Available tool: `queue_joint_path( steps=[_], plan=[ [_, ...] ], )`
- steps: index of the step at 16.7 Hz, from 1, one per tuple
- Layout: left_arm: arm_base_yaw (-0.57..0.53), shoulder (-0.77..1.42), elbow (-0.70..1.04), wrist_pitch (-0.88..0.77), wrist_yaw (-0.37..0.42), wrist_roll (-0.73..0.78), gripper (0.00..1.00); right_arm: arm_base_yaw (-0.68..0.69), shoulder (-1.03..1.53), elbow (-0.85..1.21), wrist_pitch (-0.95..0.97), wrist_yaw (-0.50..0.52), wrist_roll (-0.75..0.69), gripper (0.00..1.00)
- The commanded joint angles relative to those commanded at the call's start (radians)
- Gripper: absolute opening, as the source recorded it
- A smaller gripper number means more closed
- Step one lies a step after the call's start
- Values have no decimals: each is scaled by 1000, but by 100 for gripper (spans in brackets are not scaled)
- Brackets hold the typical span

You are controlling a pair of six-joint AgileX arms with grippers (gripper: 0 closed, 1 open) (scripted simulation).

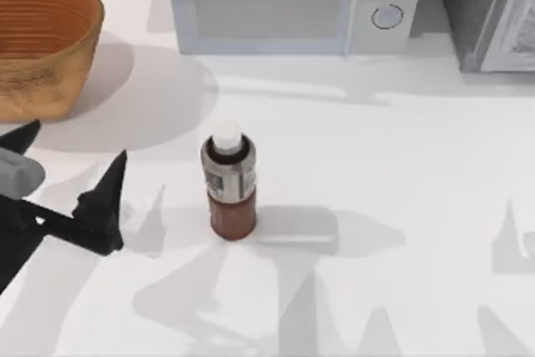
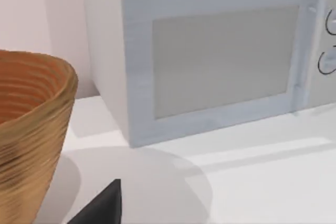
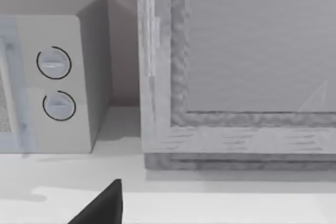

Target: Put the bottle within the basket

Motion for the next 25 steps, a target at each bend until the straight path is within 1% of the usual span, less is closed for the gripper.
queue_joint_path(
  steps=[7,10,12,14,16,21,25],
  plan=[
    [-122,612,41,534,123,22,100,0,0,0,0,0,0,100],
    [-163,810,55,709,164,27,100,0,0,0,0,0,0,100],
    [-183,905,62,793,184,30,100,0,0,0,0,0,0,100],
    [-195,963,67,843,197,31,100,0,0,0,0,0,0,100],
    [-199,980,68,858,201,32,100,0,0,0,0,0,0,100],
    [-196,978,67,854,198,31,100,0,0,0,0,0,0,100],
    [-237,1017,162,804,163,27,100,0,0,0,0,0,0,100]
  ],
)
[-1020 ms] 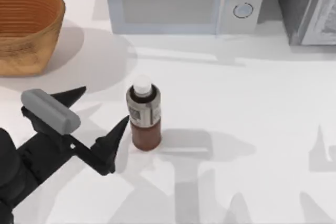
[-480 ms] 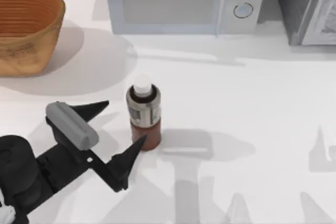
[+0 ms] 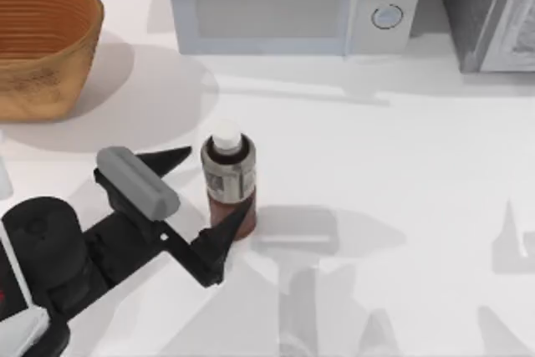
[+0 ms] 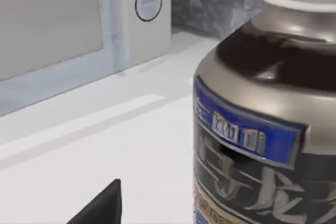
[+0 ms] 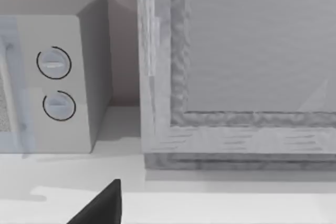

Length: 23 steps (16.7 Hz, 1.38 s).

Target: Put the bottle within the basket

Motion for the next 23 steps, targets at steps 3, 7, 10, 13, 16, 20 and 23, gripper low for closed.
queue_joint_path(
  steps=[3,7,10,13,16,20,23],
  plan=[
    [-42,43,105,-59,-42,-5,100,0,0,0,0,0,0,100],
    [-70,70,170,-97,-69,-9,100,0,0,0,0,0,0,100],
    [-70,70,170,-97,-69,-9,100,0,0,0,0,0,0,100],
    [-70,70,170,-97,-69,-9,77,0,0,0,0,0,0,100],
    [-70,70,170,-97,-69,-9,55,0,0,0,0,0,0,100],
    [-70,70,170,-97,-69,-9,25,0,0,0,0,0,0,100],
    [-70,70,170,-97,-69,-9,2,0,0,0,0,0,0,100]
  ],
)
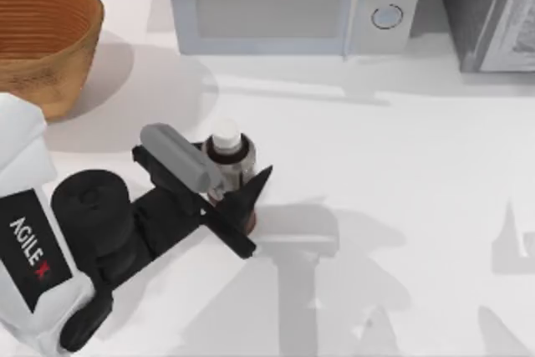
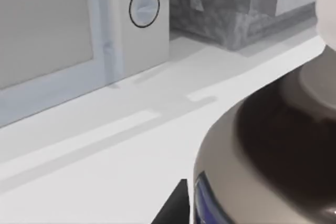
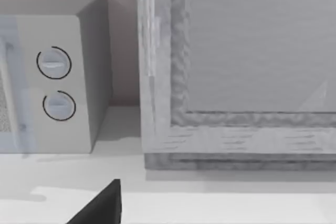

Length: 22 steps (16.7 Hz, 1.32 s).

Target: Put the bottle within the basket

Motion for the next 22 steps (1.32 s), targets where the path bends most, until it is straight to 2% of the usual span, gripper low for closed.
queue_joint_path(
  steps=[10,13,17,22],
  plan=[
    [1,-2,0,-2,0,1,0,0,0,0,0,0,0,100],
    [32,-50,64,-67,0,9,0,0,0,0,0,0,0,100],
    [139,-173,260,-296,-12,22,0,0,0,0,0,0,0,100],
    [332,-341,540,-721,-53,25,0,0,0,0,0,0,0,100]
  ],
)
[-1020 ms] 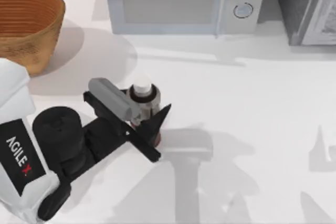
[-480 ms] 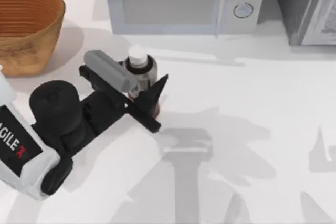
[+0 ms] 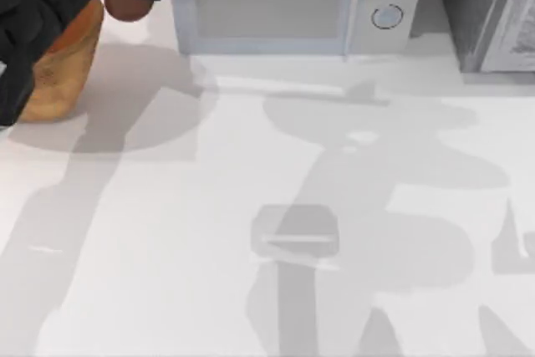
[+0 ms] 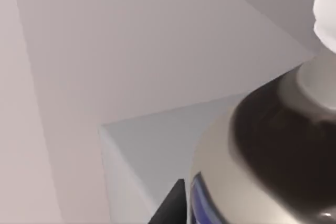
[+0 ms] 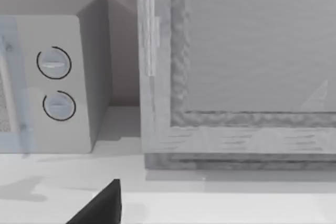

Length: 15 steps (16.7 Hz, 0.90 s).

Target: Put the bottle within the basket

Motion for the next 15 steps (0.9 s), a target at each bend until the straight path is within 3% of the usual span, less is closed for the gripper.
queue_joint_path(
  steps=[7,15],
  plan=[
    [251,-173,195,-484,-87,-29,0,0,0,0,0,0,0,100],
    [319,-202,218,-571,-119,-46,0,0,0,0,0,0,0,100]
  ],
)
